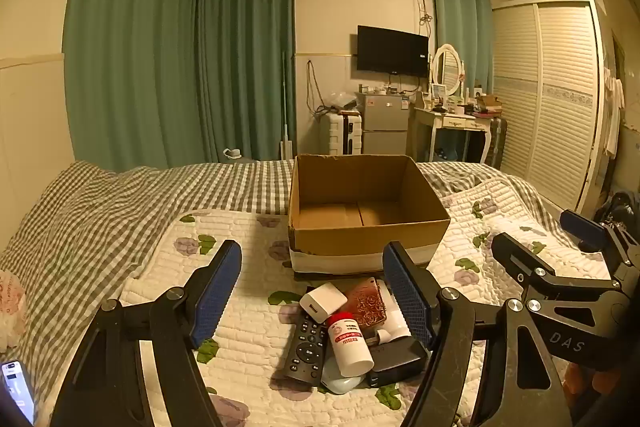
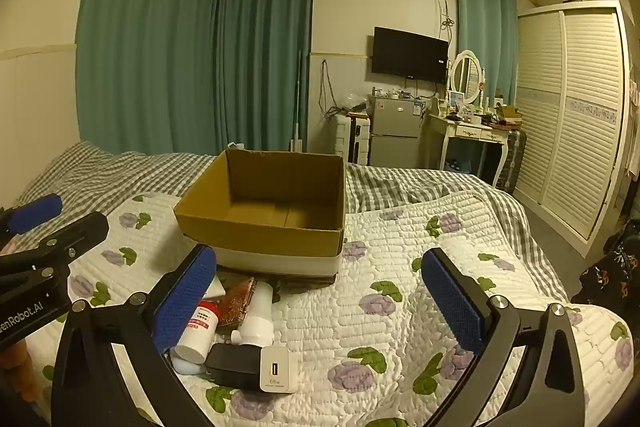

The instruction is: Organize rigid objects

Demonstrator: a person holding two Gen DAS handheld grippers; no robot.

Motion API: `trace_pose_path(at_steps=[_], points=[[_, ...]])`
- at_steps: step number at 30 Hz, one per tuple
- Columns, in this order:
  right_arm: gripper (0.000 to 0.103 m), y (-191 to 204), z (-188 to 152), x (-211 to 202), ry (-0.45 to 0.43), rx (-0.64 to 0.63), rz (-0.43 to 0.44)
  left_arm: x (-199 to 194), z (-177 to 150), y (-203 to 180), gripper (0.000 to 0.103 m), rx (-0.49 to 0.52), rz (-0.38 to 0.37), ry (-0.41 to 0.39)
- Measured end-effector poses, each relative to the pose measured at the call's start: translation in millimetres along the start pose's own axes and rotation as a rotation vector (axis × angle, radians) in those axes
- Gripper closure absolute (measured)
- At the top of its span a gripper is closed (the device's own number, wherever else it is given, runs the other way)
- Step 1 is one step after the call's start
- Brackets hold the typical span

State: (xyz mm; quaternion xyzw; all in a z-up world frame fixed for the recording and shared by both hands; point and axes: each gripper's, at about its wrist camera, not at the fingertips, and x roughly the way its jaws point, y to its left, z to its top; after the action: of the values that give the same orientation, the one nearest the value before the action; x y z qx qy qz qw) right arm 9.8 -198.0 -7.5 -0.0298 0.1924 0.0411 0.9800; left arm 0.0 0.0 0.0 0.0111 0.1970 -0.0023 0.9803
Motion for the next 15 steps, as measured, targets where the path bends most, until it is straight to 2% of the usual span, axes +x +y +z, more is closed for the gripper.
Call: trace_pose_path(at_steps=[15], points=[[0.0,3.1,-3.1,0.0,0.008,-0.006,0.001,-0.6,-3.5,-4.7,0.027,0.0,-0.007,0.002]])
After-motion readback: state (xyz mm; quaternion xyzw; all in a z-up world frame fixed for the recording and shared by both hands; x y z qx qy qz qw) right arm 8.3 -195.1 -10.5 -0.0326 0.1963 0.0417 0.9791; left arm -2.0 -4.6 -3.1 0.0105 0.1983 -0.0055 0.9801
